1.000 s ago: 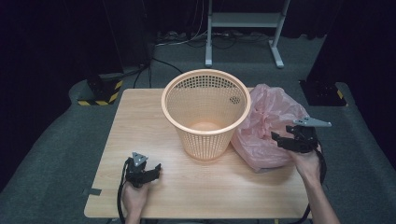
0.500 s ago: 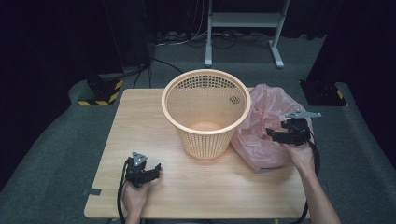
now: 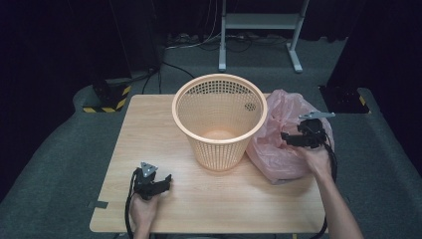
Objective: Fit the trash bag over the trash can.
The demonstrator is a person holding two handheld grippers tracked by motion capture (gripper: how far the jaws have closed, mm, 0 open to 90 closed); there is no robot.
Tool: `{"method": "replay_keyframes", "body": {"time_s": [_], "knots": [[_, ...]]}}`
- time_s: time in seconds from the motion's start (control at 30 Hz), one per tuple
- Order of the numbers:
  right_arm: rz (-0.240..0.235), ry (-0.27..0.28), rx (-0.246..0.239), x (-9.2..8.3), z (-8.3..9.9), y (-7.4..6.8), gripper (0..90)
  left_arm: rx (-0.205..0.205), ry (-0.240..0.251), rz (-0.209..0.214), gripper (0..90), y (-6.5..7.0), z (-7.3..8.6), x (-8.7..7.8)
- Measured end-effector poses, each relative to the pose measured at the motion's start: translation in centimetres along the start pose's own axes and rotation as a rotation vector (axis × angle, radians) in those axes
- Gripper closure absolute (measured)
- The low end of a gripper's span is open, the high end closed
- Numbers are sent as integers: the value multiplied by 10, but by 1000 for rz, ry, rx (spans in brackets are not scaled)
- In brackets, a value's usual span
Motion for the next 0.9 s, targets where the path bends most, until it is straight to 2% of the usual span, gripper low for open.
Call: {"method": "replay_keyframes", "body": {"time_s": [0.3,0.6,0.9], "knots": [[31,-43,1,16,-14,2,267,0,0,0,253,0,0,0],[69,-95,-7,36,-19,4,265,0,0,0,253,0,0,0],[83,-138,2,50,-19,5,264,0,0,0,253,0,0,0]]}}
Point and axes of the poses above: each handheld gripper's, and its own axes: x roughly forward along the jaws, z roughly out of its underside, y roughly to its right, the point moved 1 cm from there along x, roughly forward along the jaws, and after that the axes turned 5 degrees about -x, right-handed, at the moved point
